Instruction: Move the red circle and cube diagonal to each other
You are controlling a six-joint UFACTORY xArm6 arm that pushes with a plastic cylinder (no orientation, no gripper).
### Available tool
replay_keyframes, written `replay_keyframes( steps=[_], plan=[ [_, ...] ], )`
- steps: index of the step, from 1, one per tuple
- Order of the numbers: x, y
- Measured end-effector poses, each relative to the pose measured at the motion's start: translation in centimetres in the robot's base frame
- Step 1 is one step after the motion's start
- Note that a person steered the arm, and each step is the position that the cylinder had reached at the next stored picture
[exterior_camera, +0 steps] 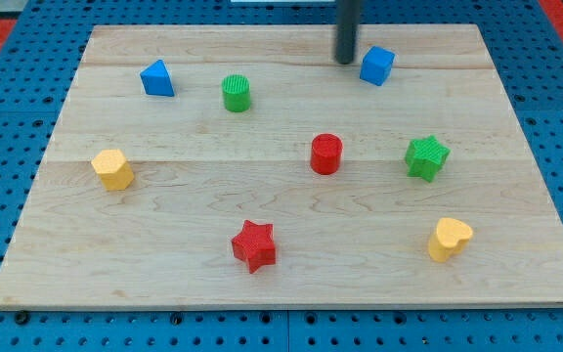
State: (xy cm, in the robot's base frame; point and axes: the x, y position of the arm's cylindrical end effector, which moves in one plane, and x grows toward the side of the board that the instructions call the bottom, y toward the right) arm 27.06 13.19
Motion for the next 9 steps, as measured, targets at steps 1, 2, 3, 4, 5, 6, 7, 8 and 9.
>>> replay_keyframes(
  steps=[1,2,3,4,5,6,7,8,9],
  plan=[
    [4.5,2.6],
    [3.4,-0.7],
    [6.5,-7.7],
    [13.2,-2.9],
    [19.8,-1.8],
    [21.3,-6.7],
    [18.3,-9.5],
    [18.4,-9.5],
    [19.6,-5.8]
  ],
)
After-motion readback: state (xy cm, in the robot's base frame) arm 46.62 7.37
